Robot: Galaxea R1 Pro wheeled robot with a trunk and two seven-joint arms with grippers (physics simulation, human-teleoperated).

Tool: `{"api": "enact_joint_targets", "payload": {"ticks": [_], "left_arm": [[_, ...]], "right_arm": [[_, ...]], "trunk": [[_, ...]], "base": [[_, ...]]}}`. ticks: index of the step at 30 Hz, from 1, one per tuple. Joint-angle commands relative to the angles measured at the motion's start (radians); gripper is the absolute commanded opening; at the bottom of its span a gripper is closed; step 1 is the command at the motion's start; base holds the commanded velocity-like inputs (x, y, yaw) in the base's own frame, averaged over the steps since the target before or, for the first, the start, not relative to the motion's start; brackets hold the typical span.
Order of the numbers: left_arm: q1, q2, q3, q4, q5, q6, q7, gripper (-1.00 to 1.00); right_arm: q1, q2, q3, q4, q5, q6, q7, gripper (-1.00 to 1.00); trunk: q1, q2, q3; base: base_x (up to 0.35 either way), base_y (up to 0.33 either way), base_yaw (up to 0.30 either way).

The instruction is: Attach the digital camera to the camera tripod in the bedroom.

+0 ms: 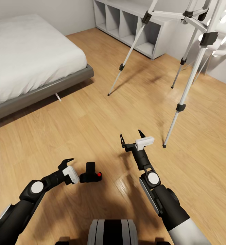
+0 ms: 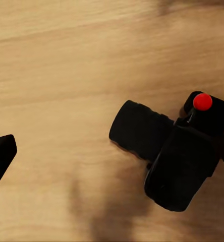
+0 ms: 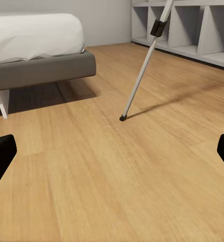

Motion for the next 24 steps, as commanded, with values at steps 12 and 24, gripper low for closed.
{"api": "enact_joint_targets", "payload": {"ticks": [12,24], "left_arm": [[-0.001,-0.013,-0.007,0.09,-0.003,0.008,0.0,1.0],[-0.001,-0.047,-0.054,0.183,-0.004,-0.006,0.071,1.0]], "right_arm": [[-0.001,0.0,0.002,0.0,0.003,-0.002,-0.008,1.0],[-0.001,0.0,0.002,0.0,0.003,-0.002,-0.008,1.0]], "trunk": [[0.0,0.0,-0.001],[0.0,0.0,-0.001]], "base": [[0.0,0.0,0.0],[0.0,0.0,0.0]]}}
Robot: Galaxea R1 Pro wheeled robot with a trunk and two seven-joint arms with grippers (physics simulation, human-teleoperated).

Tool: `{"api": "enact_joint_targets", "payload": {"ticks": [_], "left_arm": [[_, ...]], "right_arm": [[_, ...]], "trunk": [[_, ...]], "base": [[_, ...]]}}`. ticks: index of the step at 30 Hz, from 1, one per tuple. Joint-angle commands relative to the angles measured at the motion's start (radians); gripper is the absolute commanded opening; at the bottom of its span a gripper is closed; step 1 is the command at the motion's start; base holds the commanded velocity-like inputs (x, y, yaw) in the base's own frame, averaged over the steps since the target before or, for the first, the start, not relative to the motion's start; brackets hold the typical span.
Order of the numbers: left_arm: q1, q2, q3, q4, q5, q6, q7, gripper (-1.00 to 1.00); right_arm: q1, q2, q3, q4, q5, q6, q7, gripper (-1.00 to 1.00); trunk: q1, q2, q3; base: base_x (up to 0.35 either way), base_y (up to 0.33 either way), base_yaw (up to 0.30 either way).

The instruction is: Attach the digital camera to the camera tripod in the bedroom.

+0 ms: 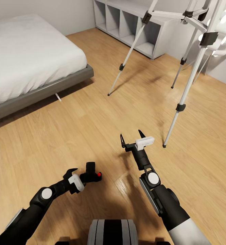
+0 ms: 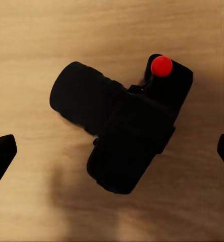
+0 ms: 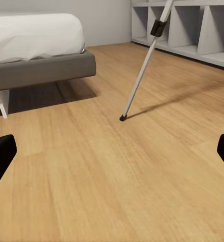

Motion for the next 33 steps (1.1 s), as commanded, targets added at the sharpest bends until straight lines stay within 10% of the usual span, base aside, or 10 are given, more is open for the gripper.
{"api": "enact_joint_targets", "payload": {"ticks": [1,33], "left_arm": [[0.0,0.001,-0.005,0.001,-0.003,0.006,-0.002,1.0],[0.0,0.029,-0.03,-0.046,-0.003,-0.053,0.001,1.0]], "right_arm": [[-0.001,0.0,0.002,0.0,0.003,-0.002,-0.008,1.0],[-0.001,0.0,0.002,0.0,0.003,-0.002,-0.008,1.0]], "trunk": [[0.0,0.0,-0.001],[0.0,0.0,-0.001]], "base": [[0.0,0.0,0.0],[0.0,0.0,0.0]]}}
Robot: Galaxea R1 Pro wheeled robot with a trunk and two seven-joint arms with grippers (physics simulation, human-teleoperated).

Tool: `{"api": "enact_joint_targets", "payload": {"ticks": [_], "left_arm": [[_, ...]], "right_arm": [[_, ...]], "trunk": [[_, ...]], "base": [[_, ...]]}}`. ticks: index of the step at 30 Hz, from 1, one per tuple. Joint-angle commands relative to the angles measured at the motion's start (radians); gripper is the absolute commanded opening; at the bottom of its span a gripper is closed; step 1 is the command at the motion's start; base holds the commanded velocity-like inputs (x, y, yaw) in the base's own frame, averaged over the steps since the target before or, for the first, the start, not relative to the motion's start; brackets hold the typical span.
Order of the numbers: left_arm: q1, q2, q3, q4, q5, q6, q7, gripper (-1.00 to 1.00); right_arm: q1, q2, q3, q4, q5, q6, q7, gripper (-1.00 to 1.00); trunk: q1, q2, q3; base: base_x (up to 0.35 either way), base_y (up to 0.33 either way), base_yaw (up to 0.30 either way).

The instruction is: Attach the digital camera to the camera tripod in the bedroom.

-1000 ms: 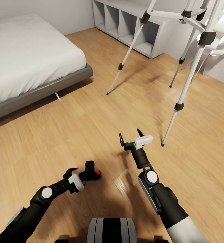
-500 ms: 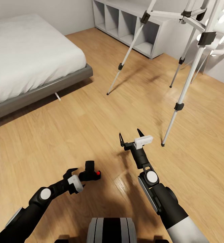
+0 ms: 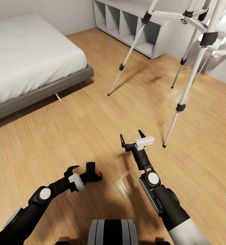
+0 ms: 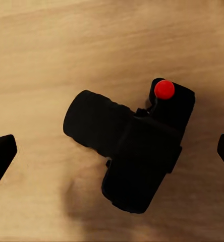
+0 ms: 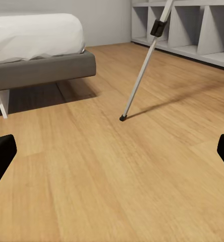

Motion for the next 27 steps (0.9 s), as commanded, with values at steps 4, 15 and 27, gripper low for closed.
{"api": "enact_joint_targets", "payload": {"ticks": [4,15,27], "left_arm": [[0.0,0.001,0.0,-0.014,-0.004,0.008,0.0,1.0],[0.0,0.0,-0.004,-0.022,-0.004,0.038,-0.001,1.0],[0.0,-0.001,-0.005,-0.02,-0.004,0.052,-0.021,1.0]], "right_arm": [[-0.001,0.0,0.002,0.0,0.003,-0.002,-0.008,1.0],[-0.001,0.0,0.002,0.0,0.003,-0.002,-0.008,1.0],[-0.001,0.0,0.002,0.0,0.003,-0.002,-0.008,1.0]], "trunk": [[0.0,0.0,-0.001],[0.0,0.0,-0.001],[0.0,0.0,-0.004]], "base": [[0.0,0.0,0.0],[0.0,0.0,0.0],[0.0,0.0,0.0]]}}
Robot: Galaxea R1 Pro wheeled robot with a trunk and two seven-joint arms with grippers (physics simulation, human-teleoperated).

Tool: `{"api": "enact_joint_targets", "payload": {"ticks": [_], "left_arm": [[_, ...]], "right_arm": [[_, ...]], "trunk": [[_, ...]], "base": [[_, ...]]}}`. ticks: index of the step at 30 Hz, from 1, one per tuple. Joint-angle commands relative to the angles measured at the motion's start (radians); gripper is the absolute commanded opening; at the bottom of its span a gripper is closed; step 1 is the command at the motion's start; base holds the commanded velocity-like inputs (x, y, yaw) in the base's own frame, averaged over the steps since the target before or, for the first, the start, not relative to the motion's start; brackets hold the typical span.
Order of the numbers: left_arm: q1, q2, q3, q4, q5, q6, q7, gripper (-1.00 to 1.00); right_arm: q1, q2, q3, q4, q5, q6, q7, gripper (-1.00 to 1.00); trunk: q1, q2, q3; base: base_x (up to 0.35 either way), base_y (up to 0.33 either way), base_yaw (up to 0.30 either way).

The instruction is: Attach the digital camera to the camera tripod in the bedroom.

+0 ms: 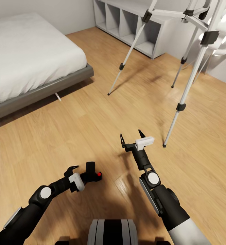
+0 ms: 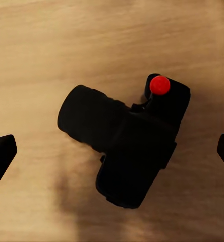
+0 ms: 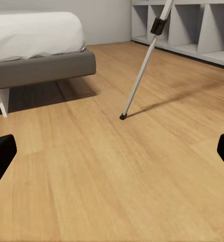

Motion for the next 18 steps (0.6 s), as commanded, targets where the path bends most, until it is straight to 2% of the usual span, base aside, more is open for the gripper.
{"api": "enact_joint_targets", "payload": {"ticks": [1,18], "left_arm": [[0.0,0.001,-0.002,-0.002,-0.003,0.006,-0.006,1.0],[0.0,0.002,0.0,-0.004,-0.003,0.007,-0.021,1.0]], "right_arm": [[-0.001,0.0,0.002,0.0,0.003,-0.002,-0.008,1.0],[-0.001,0.0,0.002,0.0,0.003,-0.002,-0.008,1.0]], "trunk": [[0.0,-0.001,-0.005],[0.008,-0.004,-0.07]], "base": [[0.0,0.0,0.0],[0.0,0.0,0.0]]}}
